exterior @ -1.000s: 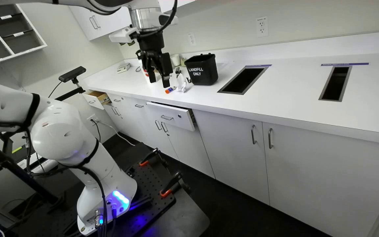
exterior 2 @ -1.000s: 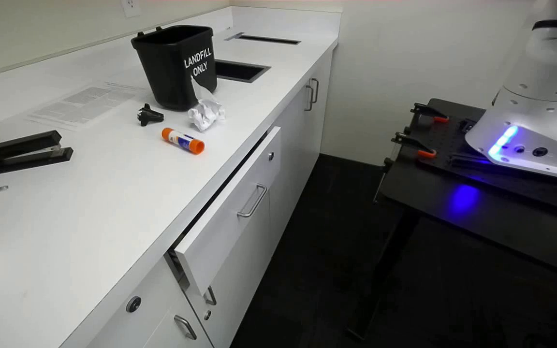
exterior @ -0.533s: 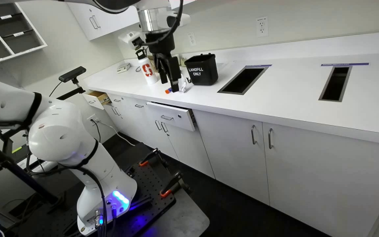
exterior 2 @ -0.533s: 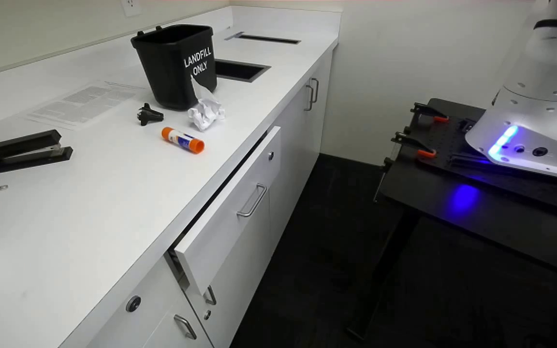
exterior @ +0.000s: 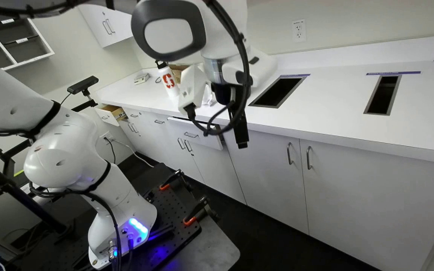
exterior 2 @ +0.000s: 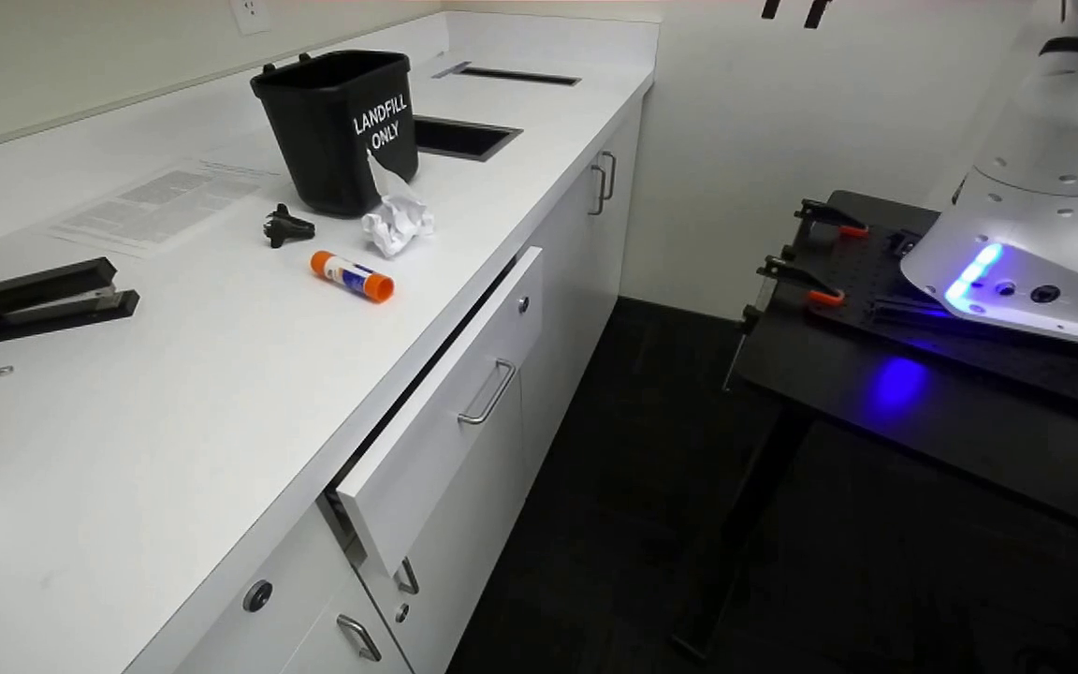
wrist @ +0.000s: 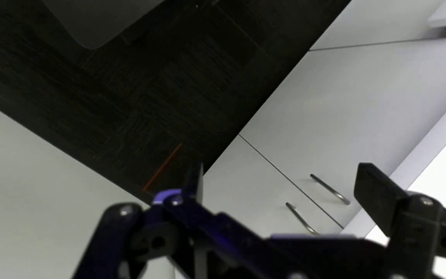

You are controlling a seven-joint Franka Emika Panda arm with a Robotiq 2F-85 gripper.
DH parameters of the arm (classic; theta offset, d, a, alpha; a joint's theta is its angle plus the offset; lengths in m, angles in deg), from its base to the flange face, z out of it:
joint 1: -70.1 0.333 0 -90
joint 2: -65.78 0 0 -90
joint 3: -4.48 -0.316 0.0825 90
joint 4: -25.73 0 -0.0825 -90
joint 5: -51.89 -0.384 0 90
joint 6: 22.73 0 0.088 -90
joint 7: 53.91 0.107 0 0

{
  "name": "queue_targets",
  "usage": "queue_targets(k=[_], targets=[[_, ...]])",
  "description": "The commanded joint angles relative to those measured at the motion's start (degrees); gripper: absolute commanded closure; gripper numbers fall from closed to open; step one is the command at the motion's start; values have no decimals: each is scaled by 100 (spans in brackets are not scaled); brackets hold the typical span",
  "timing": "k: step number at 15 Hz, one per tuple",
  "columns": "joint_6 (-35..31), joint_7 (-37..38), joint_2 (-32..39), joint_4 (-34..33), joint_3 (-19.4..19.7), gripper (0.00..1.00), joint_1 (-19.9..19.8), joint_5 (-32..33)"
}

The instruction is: Open the door of the cabinet on the far right

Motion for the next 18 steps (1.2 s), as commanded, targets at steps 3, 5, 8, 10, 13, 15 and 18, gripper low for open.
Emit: queue_targets(k=[3,5,8,10,13,15,18], targets=[[-47,-74,209,-25,-138,0,-176,-77],[-45,-74,159,-31,-155,0,-171,-76],[139,193,561,-353,-15,0,-147,-682],[9,-55,1203,-659,279,0,-172,-1303],[-79,-466,2189,-1048,578,0,-340,-2569],[51,-741,2906,-1335,531,0,-608,-3545],[192,-853,3915,-1773,146,0,-1121,-4900]])
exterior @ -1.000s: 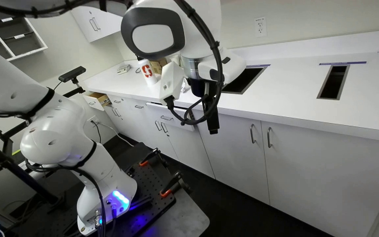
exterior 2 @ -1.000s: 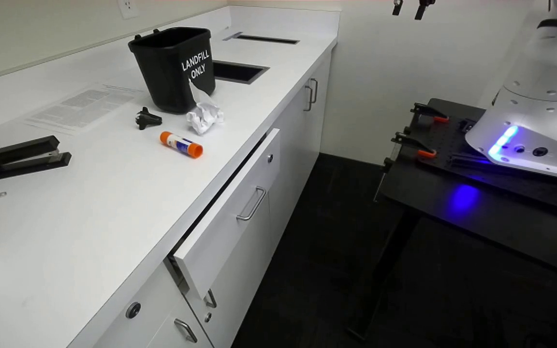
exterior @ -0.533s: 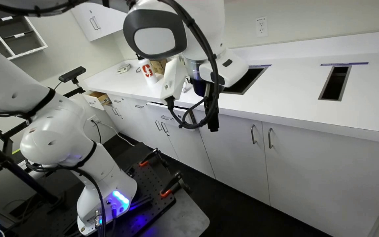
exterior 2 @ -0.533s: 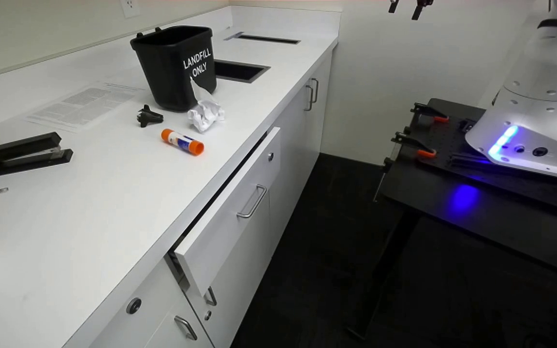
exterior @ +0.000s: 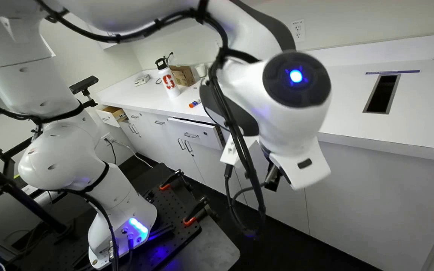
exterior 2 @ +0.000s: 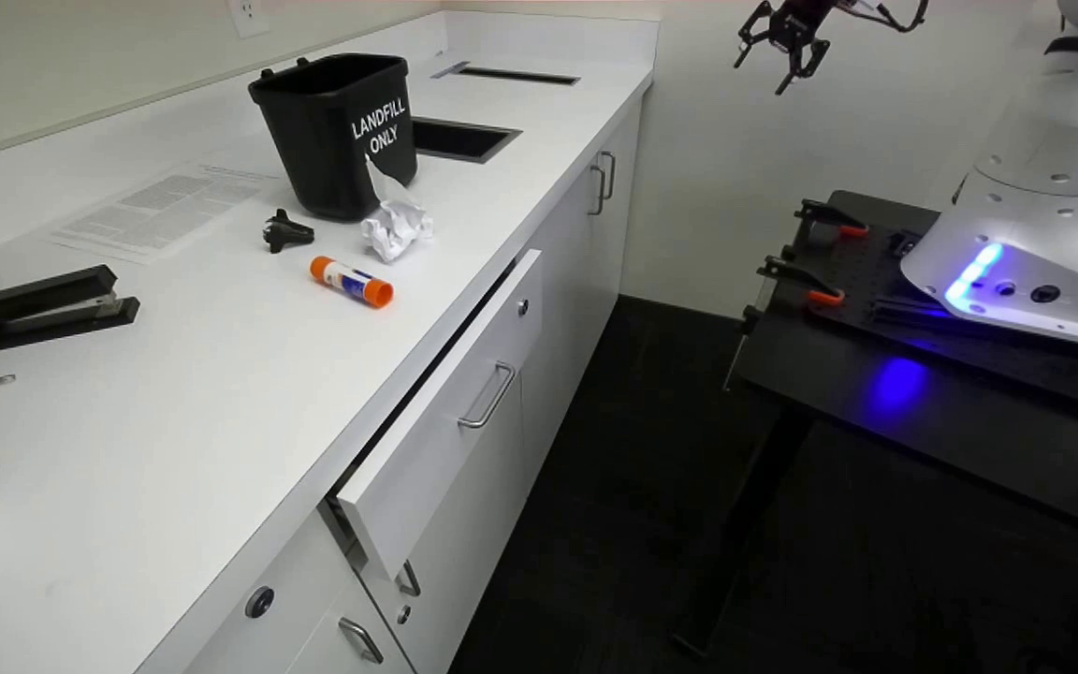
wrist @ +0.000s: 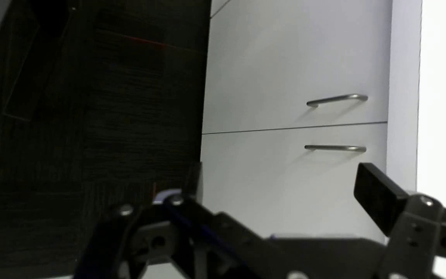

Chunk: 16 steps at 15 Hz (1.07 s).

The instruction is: Open the door of the cabinet on the far right

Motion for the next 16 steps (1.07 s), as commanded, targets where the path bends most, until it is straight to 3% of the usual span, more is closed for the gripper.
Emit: queue_targets(k=[1,4,5,10,16], targets=[[336,-31,1284,-759,-502,0,-571,-1383],[576,183,1884,-1063,-881,0,-832,-2336],[260,-16,1590,-749,-718,0,-673,-1971],[387,14,1985,-1039,-833,0,-723,-2284],[565,680,2393,-1239,-1058,0,-789,-3558]])
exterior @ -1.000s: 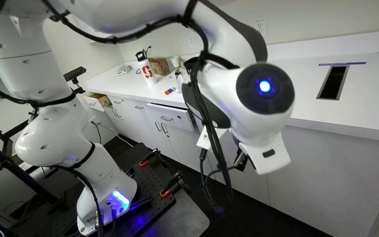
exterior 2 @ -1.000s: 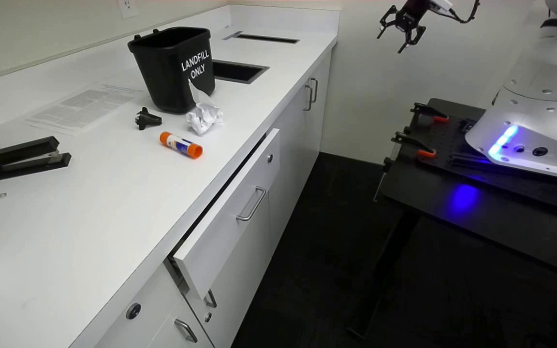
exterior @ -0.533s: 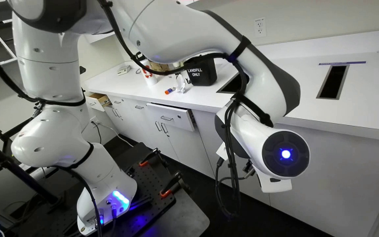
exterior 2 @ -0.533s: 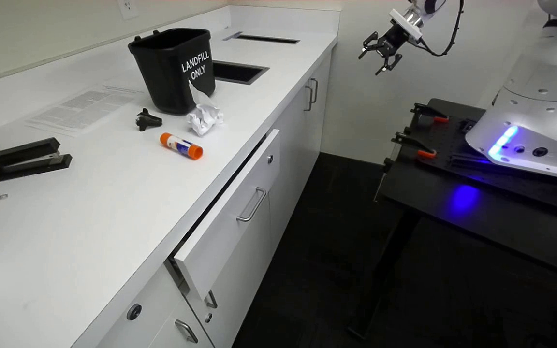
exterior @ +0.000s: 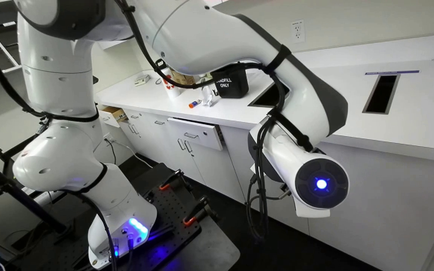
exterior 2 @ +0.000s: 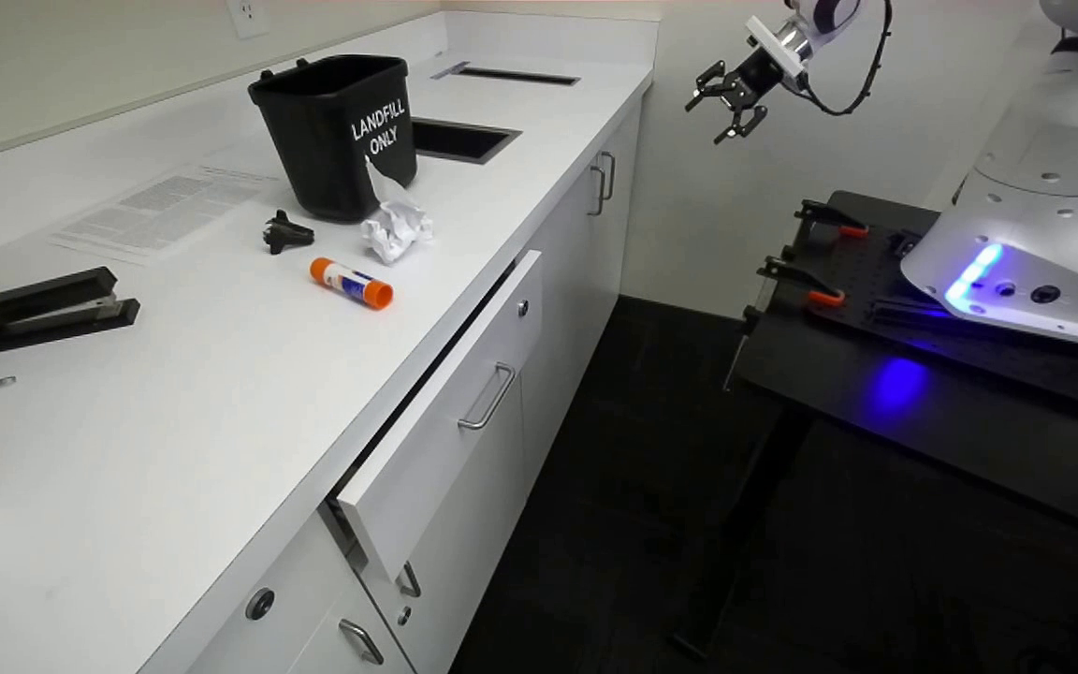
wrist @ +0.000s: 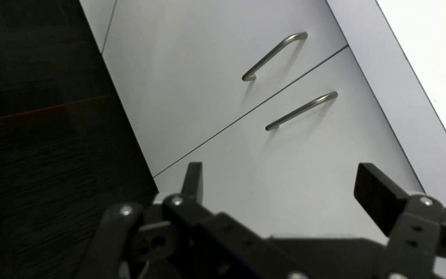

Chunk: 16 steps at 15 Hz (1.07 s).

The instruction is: Open the door of the cabinet on the far right

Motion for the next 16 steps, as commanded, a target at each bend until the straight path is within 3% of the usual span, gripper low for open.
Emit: queue_targets(k=[1,16], targets=[[204,654,463,-283,-145,0,-25,-712],[2034,3352,2270,-1512,-539,0,-199,-2689]])
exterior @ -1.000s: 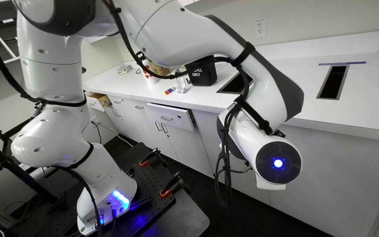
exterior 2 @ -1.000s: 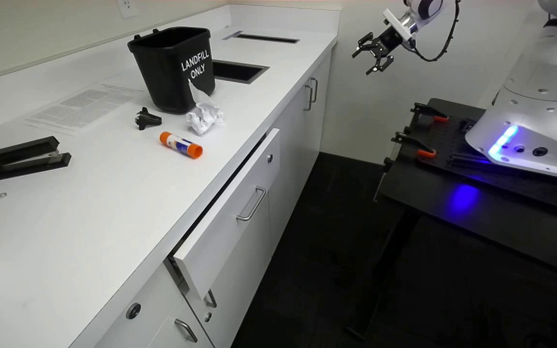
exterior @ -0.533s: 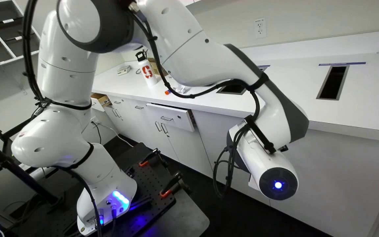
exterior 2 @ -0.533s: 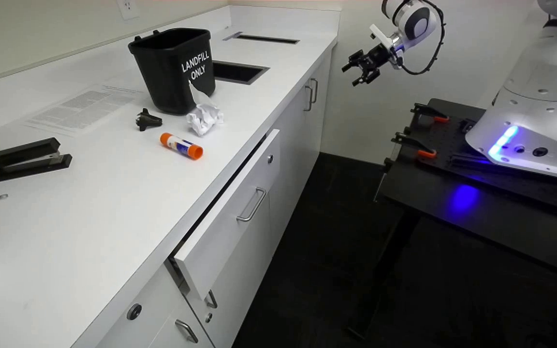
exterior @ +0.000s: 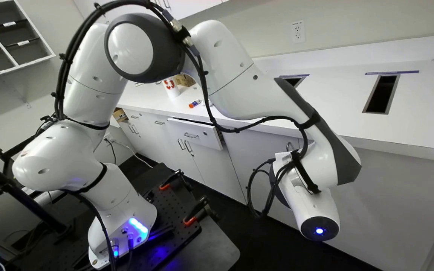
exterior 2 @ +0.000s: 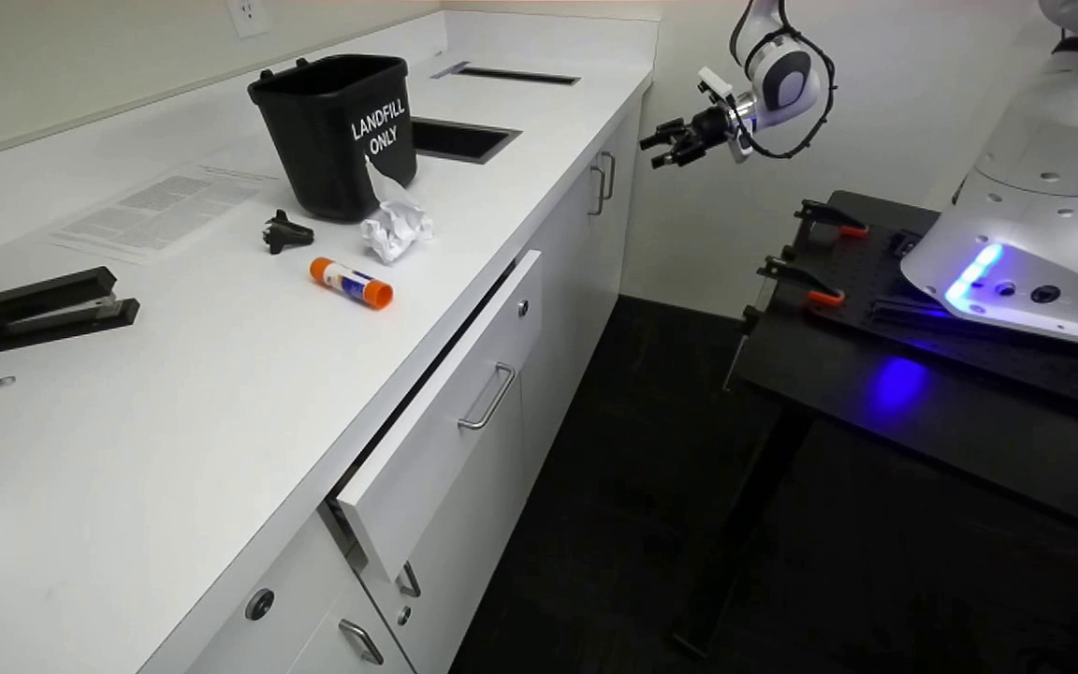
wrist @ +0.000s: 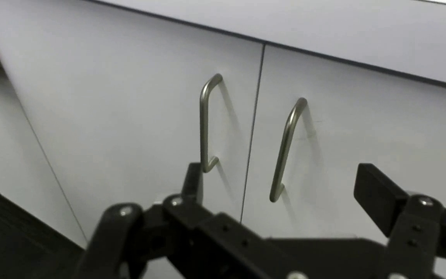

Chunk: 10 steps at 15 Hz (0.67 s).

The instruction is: Open the door of the cabinet on the far right

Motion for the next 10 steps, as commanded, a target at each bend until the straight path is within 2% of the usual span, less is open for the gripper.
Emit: queue_targets(k=[1,5,10], targets=[[434,514,326,-306,-174,0,-111,-551],[479,736,605,-510,-257,0,-8,-967],[392,855,858,-745,-333,0,97,-1089]])
